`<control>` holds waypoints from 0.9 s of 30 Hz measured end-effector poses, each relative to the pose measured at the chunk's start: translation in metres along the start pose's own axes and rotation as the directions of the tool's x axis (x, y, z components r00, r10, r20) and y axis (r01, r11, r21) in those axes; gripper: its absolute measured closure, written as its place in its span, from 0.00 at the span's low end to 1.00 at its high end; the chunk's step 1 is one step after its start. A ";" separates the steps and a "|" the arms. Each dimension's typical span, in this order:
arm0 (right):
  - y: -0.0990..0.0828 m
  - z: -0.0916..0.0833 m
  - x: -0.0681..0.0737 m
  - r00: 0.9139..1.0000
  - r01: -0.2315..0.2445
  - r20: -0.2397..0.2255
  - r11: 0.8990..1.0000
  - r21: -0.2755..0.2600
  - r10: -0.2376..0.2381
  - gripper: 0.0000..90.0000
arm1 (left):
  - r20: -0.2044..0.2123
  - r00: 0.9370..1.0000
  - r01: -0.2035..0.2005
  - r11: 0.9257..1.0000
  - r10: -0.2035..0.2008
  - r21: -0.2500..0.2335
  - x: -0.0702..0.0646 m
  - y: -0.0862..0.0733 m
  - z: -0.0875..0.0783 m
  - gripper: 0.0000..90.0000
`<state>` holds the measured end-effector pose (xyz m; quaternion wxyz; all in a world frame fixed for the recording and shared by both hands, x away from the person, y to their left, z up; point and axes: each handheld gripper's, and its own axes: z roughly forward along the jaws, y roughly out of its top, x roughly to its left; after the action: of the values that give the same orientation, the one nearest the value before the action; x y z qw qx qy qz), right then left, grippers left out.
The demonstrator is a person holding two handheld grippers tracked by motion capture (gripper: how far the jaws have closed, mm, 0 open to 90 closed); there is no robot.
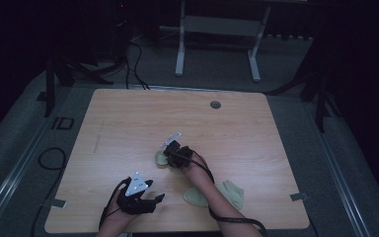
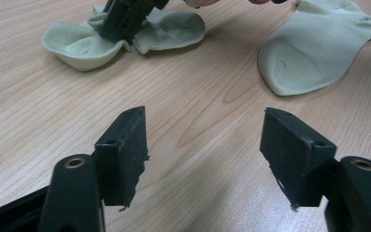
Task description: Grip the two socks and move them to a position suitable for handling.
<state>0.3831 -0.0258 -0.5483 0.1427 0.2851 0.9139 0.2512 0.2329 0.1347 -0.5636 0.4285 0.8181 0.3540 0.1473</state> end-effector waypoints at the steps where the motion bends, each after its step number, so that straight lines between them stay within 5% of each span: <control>1: 0.000 0.000 -0.001 1.000 -0.006 -0.001 1.000 -0.003 0.006 0.91 | -0.001 1.000 0.001 1.000 -0.001 0.003 0.000 0.000 0.000 0.32; 6: 0.001 -0.007 -0.004 1.000 -0.014 -0.002 1.000 -0.017 0.014 0.92 | 0.002 1.000 0.005 1.000 -0.005 0.015 0.000 -0.001 0.003 0.30; 15: 0.001 -0.046 -0.016 1.000 -0.017 -0.007 0.997 -0.080 0.016 0.92 | 0.002 1.000 -0.002 1.000 0.002 0.022 -0.003 -0.001 0.005 0.30; 27: -0.025 -0.079 -0.048 0.997 -0.054 0.050 0.995 -0.088 0.059 0.92 | -0.001 1.000 0.003 1.000 -0.003 0.023 -0.001 -0.001 0.006 0.30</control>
<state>0.3776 -0.1022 -0.4903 0.1717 0.3109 0.8897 0.2870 0.2347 0.1309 -0.5678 0.4189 0.8225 0.3571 0.1431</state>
